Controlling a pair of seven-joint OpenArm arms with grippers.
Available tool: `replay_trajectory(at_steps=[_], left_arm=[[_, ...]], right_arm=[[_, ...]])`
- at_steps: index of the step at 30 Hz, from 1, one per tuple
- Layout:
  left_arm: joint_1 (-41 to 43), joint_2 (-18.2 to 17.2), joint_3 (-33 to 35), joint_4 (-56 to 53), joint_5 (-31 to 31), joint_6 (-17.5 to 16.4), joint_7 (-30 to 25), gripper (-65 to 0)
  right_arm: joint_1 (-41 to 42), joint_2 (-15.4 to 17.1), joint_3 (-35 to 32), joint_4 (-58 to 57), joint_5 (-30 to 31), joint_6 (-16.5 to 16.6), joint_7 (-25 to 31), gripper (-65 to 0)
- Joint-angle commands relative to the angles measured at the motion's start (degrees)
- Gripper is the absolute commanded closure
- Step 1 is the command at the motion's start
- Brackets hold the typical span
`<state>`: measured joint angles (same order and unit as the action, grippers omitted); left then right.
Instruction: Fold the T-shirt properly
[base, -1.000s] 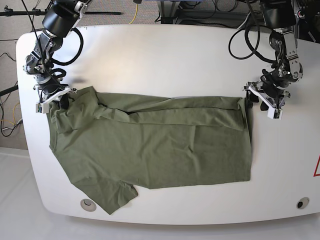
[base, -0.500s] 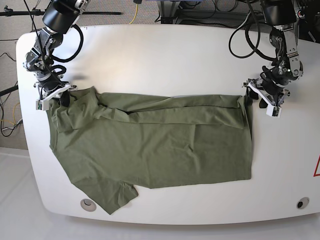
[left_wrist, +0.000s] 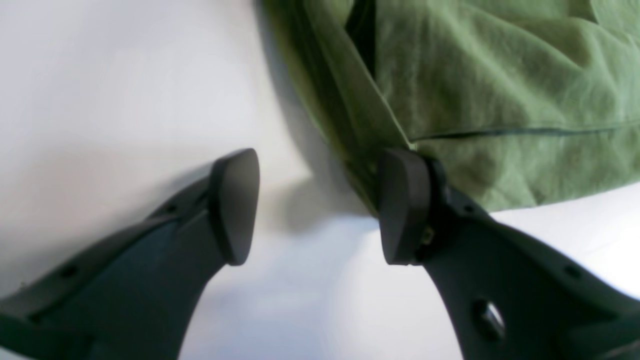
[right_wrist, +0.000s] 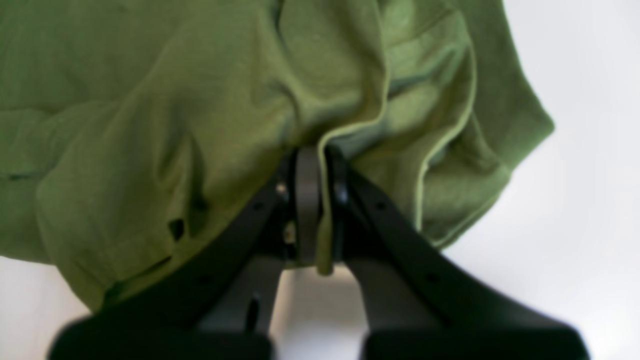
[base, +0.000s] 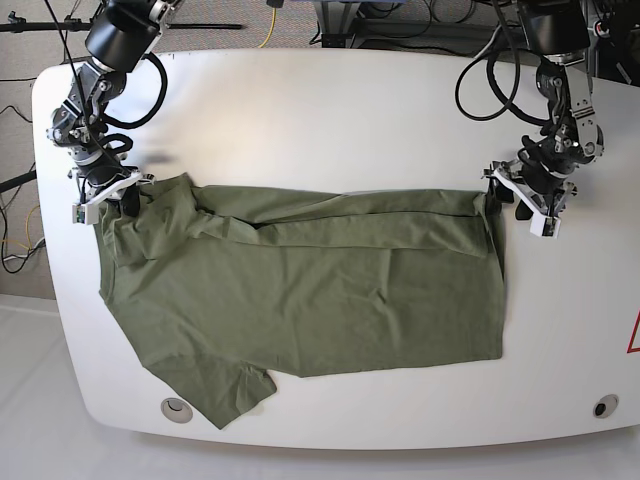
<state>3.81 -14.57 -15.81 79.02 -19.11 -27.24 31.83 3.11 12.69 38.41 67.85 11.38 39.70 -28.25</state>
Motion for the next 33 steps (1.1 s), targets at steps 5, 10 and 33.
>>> replay_trajectory(at_steps=[5,10,33], left_arm=[[-1.8,-0.5,-0.2,0.4,-0.7,-0.2,-1.0,-35.2],[-2.4,-0.6,-0.1,-0.3,-0.7,-0.2,-0.9,-34.6],[-2.1,-0.6,-0.3,-0.6,-1.3,-1.1,-2.1,-11.5]], right_arm=[[0.7,0.8,0.1,0.8,0.1,0.3,0.6,0.0],[0.8,0.8,0.1,0.8,0.1,0.3,0.6,0.0],[0.5,0.5,0.2,0.9,0.3,0.3,0.9,-0.1]])
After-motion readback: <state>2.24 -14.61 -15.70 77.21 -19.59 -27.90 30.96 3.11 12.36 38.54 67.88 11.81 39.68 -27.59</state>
